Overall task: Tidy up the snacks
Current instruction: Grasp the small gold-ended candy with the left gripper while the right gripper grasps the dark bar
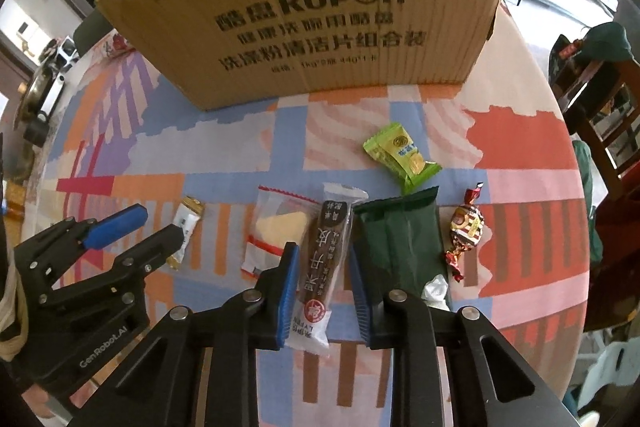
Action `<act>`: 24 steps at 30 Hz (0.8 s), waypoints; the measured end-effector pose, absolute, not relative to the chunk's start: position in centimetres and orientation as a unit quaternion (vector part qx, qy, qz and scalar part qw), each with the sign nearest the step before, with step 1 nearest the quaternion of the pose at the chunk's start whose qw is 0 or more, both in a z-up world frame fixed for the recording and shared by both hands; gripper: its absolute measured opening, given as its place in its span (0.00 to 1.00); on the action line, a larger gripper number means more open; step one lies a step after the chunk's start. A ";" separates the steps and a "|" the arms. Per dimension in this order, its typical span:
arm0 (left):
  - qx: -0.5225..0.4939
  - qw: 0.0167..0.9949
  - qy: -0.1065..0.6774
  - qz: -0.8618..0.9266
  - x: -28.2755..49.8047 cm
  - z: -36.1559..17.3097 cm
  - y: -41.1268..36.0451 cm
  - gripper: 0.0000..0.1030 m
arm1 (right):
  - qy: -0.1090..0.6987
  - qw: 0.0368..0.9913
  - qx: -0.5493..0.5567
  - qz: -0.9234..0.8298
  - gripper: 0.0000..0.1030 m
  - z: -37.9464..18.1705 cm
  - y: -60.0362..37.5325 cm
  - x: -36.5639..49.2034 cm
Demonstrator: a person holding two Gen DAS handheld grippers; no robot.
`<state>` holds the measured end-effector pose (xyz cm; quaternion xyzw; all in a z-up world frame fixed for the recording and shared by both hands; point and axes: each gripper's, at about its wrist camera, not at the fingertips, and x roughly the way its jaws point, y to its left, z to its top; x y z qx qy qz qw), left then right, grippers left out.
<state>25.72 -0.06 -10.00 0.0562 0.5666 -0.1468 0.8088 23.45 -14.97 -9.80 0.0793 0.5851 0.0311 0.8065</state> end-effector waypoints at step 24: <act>0.049 0.802 0.581 -0.131 26.2 -11.6 -0.9 0.19 | 0.593 0.801 0.074 0.032 0.22 -11.2 -14.6 24.7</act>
